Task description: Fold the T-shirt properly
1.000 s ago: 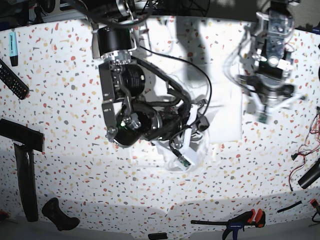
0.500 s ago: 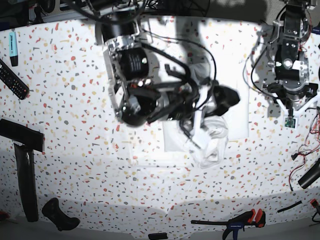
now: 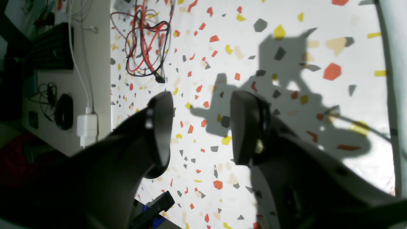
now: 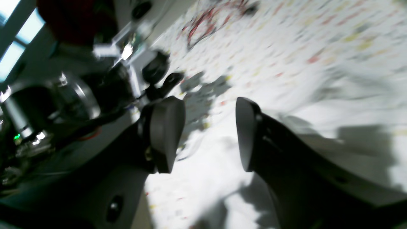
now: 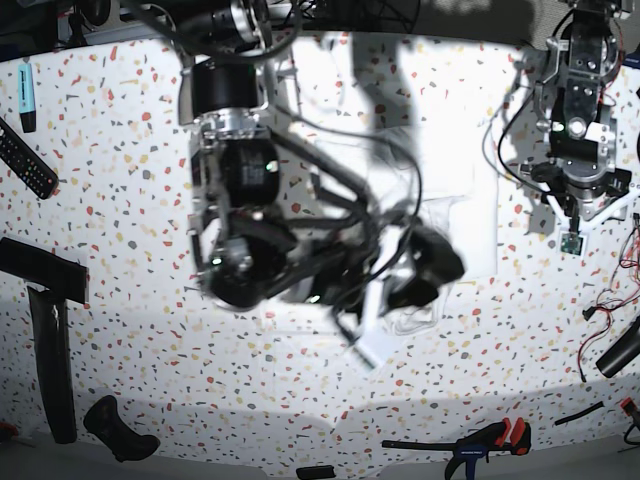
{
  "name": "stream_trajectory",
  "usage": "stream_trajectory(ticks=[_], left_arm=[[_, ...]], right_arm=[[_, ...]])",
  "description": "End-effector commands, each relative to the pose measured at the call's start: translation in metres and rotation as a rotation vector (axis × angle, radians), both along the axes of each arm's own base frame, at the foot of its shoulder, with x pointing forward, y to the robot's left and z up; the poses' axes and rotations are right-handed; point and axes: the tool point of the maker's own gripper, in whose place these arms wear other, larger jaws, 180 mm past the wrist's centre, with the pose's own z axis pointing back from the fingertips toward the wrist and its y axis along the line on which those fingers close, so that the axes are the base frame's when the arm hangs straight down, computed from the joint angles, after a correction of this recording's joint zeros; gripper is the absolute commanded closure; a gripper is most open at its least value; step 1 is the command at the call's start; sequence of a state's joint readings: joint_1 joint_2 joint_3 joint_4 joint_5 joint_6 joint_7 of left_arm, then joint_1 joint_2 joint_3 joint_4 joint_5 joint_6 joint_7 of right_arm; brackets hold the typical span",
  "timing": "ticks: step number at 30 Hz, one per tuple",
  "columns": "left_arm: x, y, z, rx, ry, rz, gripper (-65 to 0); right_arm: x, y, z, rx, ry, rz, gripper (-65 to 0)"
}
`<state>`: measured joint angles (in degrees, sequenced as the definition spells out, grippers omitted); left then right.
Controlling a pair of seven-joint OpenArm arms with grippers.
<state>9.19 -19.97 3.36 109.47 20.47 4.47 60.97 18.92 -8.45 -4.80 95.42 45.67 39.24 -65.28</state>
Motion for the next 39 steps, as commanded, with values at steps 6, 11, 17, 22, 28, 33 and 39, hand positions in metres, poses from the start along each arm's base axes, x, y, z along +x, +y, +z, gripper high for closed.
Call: stream_trajectory(ticks=[6, 11, 17, 22, 28, 33, 39], left_arm=[[0.008, -0.006, 0.008, -0.047, -0.045, -0.018, -28.1], [0.011, -0.017, 0.004, -0.118, -0.051, -0.047, -28.2], [0.011, -0.015, 0.006, -0.079, -0.042, -0.064, -28.1], [0.013, 0.012, 0.024, 0.092, -0.060, -0.050, -28.1], [0.013, 0.031, 0.035, 0.154, -0.057, -0.046, -28.1], [0.013, 0.041, 0.041, 0.190, -0.050, -0.046, -28.2], [0.013, 0.042, 0.042, 0.193, -0.052, -0.045, -28.2]], right_arm=[[0.043, -0.060, 0.003, -0.093, -0.030, -0.284, -29.7], [0.042, -0.065, -0.022, -0.119, 0.050, -0.305, -29.7], [0.034, -0.036, -0.071, -0.203, 0.131, -0.236, -29.7], [-0.013, 0.025, -0.104, -0.203, 0.275, 0.022, -29.7], [-0.089, 0.093, -0.078, -0.102, 0.288, 0.358, -29.7], [-0.123, 0.112, -0.081, -0.158, 0.252, 0.479, -29.7], [-0.124, 0.113, -0.080, -0.160, 0.248, 0.486, -29.7]])
